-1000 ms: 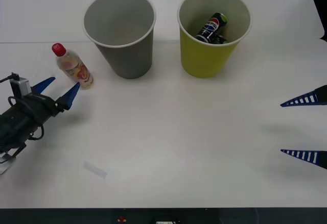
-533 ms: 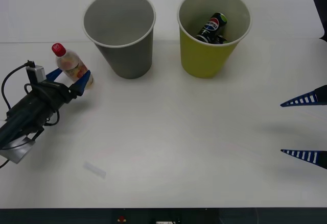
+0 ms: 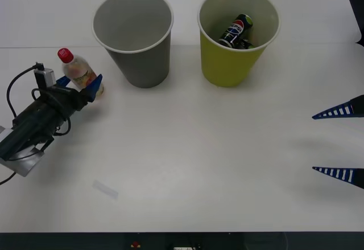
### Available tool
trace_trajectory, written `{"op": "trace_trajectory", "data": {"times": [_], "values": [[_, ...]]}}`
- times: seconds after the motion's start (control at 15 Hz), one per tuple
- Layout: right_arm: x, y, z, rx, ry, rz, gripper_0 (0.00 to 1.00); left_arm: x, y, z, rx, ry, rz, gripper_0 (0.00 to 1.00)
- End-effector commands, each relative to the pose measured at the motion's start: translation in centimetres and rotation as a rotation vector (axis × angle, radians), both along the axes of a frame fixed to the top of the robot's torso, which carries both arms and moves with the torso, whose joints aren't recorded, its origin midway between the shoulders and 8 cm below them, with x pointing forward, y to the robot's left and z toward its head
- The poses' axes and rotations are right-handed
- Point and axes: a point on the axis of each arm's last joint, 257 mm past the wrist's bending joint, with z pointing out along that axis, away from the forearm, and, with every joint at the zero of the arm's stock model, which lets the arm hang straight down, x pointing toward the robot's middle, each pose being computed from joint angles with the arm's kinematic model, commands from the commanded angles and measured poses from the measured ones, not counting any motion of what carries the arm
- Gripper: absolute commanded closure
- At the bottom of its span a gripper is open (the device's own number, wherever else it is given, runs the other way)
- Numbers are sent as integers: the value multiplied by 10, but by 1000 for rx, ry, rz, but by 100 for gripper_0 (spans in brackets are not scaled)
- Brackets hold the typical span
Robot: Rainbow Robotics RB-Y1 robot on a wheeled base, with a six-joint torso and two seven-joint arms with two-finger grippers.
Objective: Put the can into the green bin and the plastic bottle into the gray bin
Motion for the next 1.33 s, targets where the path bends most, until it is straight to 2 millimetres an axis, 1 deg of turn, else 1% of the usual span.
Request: {"op": "trace_trajectory", "data": {"times": [0.07,0.33,0.47,0.6,0.73,1.0,1.13,1.2,1.27,1.33], "values": [[0,0,0,0,0,0,0,0,-2,0,7,-3,-5,100],[0,0,0,0,0,0,0,-2,-7,5,11,-19,-26,100],[0,0,0,0,0,0,0,-5,-6,8,29,-31,-39,100],[0,0,0,0,0,0,0,-13,8,17,79,-56,-40,100],[0,0,0,0,0,0,0,-26,18,19,96,-40,-62,100],[0,0,0,0,0,0,0,-66,41,30,156,-2,-142,100],[0,0,0,0,0,0,0,-85,47,41,158,35,-171,100],[0,0,0,0,0,0,0,-91,48,45,162,50,-179,100],[0,0,0,0,0,0,0,-97,47,51,162,66,-186,100],[0,0,0,0,0,0,0,-104,41,59,141,98,-202,100]]}}
